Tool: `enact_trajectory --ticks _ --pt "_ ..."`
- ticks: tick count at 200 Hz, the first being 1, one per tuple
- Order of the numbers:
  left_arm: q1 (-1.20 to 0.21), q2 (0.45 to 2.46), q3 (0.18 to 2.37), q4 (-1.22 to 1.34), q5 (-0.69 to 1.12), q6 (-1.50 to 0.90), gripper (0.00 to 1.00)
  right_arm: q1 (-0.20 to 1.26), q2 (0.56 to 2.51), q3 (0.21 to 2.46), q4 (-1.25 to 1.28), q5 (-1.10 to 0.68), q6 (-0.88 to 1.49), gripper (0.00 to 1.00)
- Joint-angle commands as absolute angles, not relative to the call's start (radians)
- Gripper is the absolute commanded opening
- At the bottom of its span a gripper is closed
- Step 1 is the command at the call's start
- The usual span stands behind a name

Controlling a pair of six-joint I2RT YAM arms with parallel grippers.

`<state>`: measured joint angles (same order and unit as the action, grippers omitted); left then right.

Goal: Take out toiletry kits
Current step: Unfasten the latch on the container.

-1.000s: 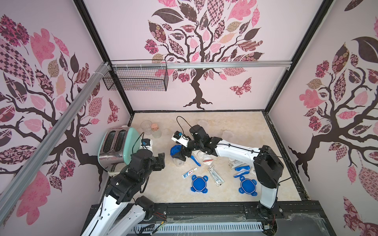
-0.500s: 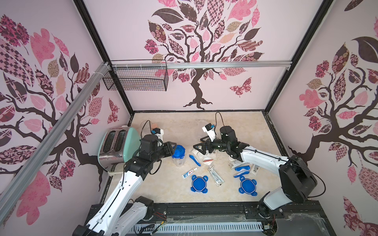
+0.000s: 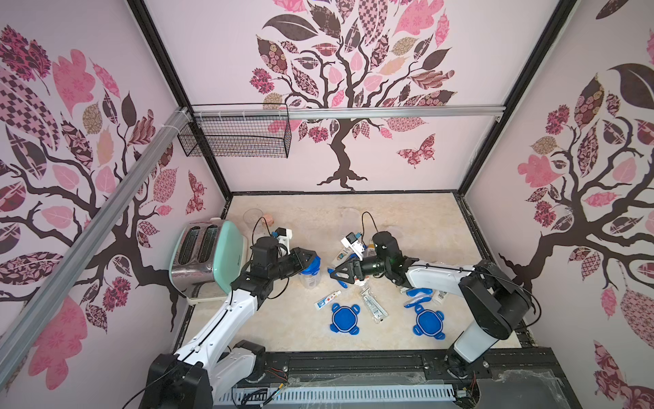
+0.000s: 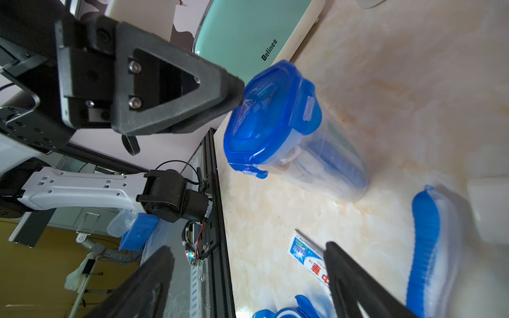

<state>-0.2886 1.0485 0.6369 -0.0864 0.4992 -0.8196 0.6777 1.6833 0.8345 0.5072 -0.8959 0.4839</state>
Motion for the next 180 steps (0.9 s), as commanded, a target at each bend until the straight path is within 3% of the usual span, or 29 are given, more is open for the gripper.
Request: enact_trajectory --ticks 1,180 --pt "-0.275 1.069 0.615 -0.029 0.514 -0.834 0.18 0.701 1.709 0.886 0.574 -0.956 0.504 0.87" --pt "-0.23 1.201 0.47 0.184 0.603 -0.936 0.1 0.747 1.815 0.958 0.567 -0.989 0.458 0.84"
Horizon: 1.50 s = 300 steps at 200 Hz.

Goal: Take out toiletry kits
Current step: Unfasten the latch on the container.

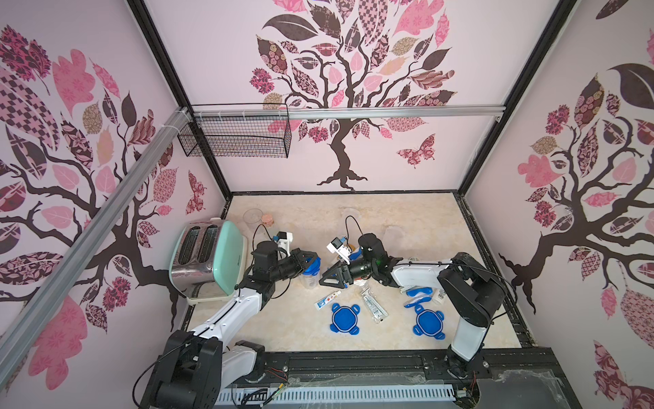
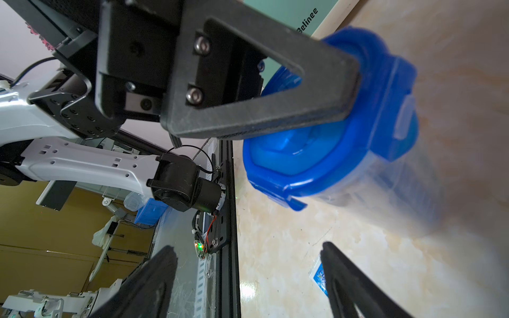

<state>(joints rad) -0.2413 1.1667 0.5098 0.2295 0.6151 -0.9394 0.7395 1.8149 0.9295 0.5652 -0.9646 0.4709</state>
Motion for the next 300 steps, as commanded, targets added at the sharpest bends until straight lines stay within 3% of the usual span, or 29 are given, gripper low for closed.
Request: enact_trajectory --ticks 1,84,300 --pt "-0.231 1.201 0.47 0.183 0.603 -0.936 0.1 0.748 1.815 0.959 0.567 -0.99 0.458 0.85" --pt "-0.221 1.221 0.488 0.07 0.583 -0.916 0.09 0.755 1.842 0.988 0.609 -1.025 0.463 0.82" --pt "-0.222 1.331 0.487 0.065 0.607 -0.893 0.05 0.756 1.944 1.053 0.826 -1.109 0.501 0.79"
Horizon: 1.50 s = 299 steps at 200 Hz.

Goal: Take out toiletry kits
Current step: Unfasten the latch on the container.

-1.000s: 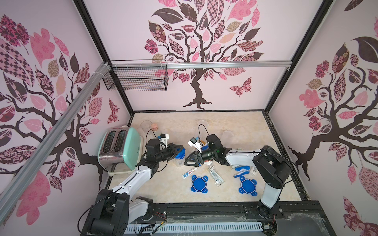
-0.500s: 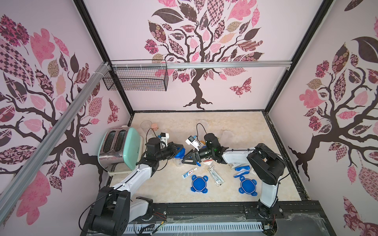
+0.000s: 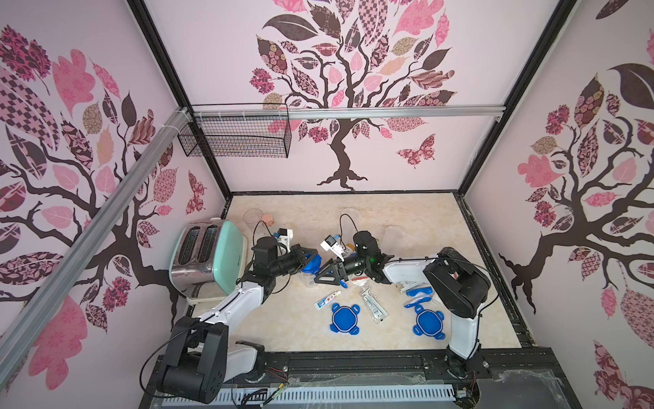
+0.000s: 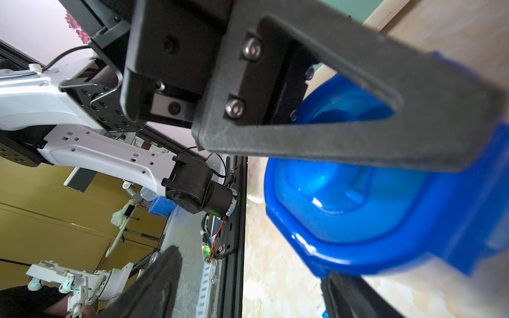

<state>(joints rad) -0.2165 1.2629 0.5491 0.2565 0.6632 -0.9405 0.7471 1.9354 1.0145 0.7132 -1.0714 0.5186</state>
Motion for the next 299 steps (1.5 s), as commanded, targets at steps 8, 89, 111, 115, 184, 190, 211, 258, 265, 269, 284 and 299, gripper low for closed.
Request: enact_trajectory --ticks 8,89,111,115,184,190,211,258,265,269,284,299 --pt "-0.222 1.331 0.486 0.064 0.607 -0.892 0.04 0.758 1.947 1.051 0.841 -1.109 0.496 0.79" --pt "-0.221 1.33 0.478 0.058 0.614 -0.889 0.04 0.759 1.972 0.977 1.126 -1.084 0.44 0.78" --pt "-0.221 1.328 0.477 0.058 0.614 -0.89 0.04 0.761 1.982 0.972 1.172 -1.092 0.443 0.78" --pt "-0.222 1.328 0.478 0.058 0.612 -0.888 0.04 0.761 1.983 0.97 1.179 -1.093 0.44 0.78" --pt "-0.221 1.341 0.482 0.054 0.606 -0.877 0.03 0.793 2.019 0.901 1.434 -1.104 0.364 0.77" --pt "-0.221 1.341 0.481 0.052 0.605 -0.877 0.04 0.795 2.025 0.898 1.459 -1.104 0.368 0.76" --pt "-0.222 1.336 0.477 0.047 0.598 -0.873 0.03 0.798 2.046 0.895 1.524 -1.101 0.378 0.75" --pt "-0.221 1.342 0.482 0.043 0.597 -0.869 0.03 0.801 2.082 0.889 1.626 -1.086 0.395 0.72" --pt "-0.221 1.346 0.481 0.043 0.597 -0.868 0.03 0.802 2.081 0.892 1.627 -1.086 0.394 0.71" --pt "-0.221 1.347 0.482 0.043 0.596 -0.868 0.03 0.802 2.082 0.893 1.627 -1.086 0.393 0.71" --pt "-0.221 1.35 0.481 0.043 0.595 -0.868 0.03 0.802 2.077 0.895 1.627 -1.085 0.387 0.7" --pt "-0.221 1.354 0.482 0.043 0.595 -0.867 0.03 0.803 2.074 0.898 1.628 -1.087 0.375 0.69"
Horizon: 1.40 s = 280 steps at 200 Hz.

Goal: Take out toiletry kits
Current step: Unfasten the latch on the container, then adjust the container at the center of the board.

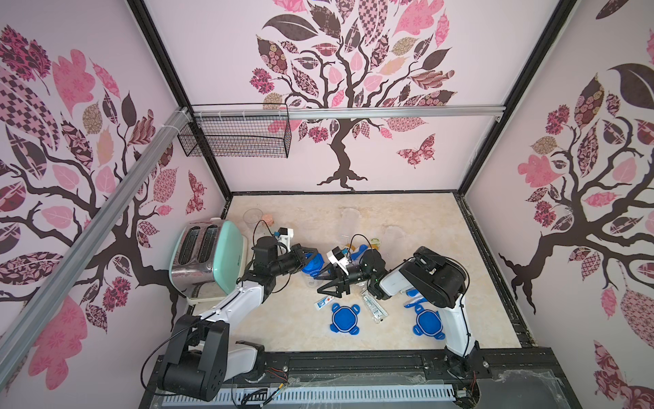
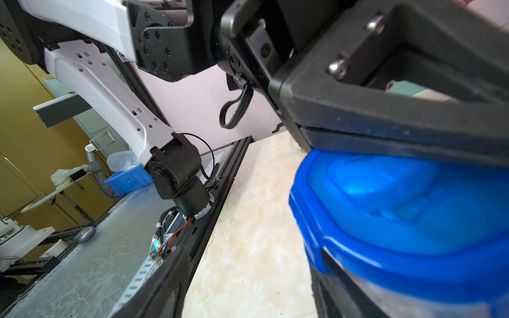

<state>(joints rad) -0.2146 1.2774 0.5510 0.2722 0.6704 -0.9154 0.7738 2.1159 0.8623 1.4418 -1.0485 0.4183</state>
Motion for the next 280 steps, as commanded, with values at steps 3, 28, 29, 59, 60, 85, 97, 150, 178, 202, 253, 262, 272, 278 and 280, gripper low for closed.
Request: enact_trajectory --ticks 3,28,29,59,60,85,97,150,178,202,253,262,272,278,280 --pt "-0.221 1.354 0.482 0.043 0.595 -0.867 0.03 0.803 2.074 0.897 1.628 -1.087 0.372 0.69" --pt "-0.223 1.359 0.482 0.038 0.594 -0.866 0.03 0.808 2.08 0.899 1.687 -1.099 0.35 0.69" --pt "-0.222 1.359 0.483 0.038 0.593 -0.866 0.03 0.809 2.081 0.899 1.689 -1.1 0.349 0.69" --pt "-0.224 1.36 0.488 0.031 0.592 -0.864 0.02 0.815 2.089 0.91 1.68 -1.107 0.328 0.69" --pt "-0.224 1.359 0.488 0.03 0.592 -0.865 0.02 0.816 2.089 0.91 1.678 -1.106 0.328 0.69" --pt "-0.224 1.345 0.499 0.023 0.594 -0.867 0.02 0.815 2.079 0.889 1.654 -1.095 0.322 0.72" --pt "-0.225 1.333 0.514 0.005 0.592 -0.864 0.02 0.816 2.059 0.875 1.598 -1.078 0.316 0.74" --pt "-0.225 1.238 0.618 -0.127 0.568 -0.824 0.11 0.813 1.931 0.799 1.283 -1.068 0.195 0.78" --pt "-0.225 1.204 0.697 -0.196 0.561 -0.793 0.24 0.807 1.878 0.769 1.11 -1.081 0.124 0.79" --pt "-0.224 1.183 0.761 -0.255 0.559 -0.761 0.33 0.791 1.85 0.759 1.053 -1.087 0.129 0.79" --pt "-0.223 1.056 0.837 -0.438 0.45 -0.673 0.46 0.676 1.793 0.786 0.97 -1.104 0.202 0.79" --pt "-0.223 1.027 0.839 -0.476 0.417 -0.655 0.47 0.652 1.785 0.808 0.899 -1.1 0.171 0.8" --pt "-0.221 1.0 0.837 -0.512 0.392 -0.64 0.48 0.628 1.785 0.838 0.823 -1.083 0.139 0.8" --pt "-0.221 0.987 0.832 -0.53 0.387 -0.634 0.48 0.613 1.788 0.862 0.772 -1.073 0.124 0.8" --pt "-0.221 0.983 0.831 -0.535 0.386 -0.633 0.48 0.609 1.789 0.87 0.758 -1.071 0.119 0.8"
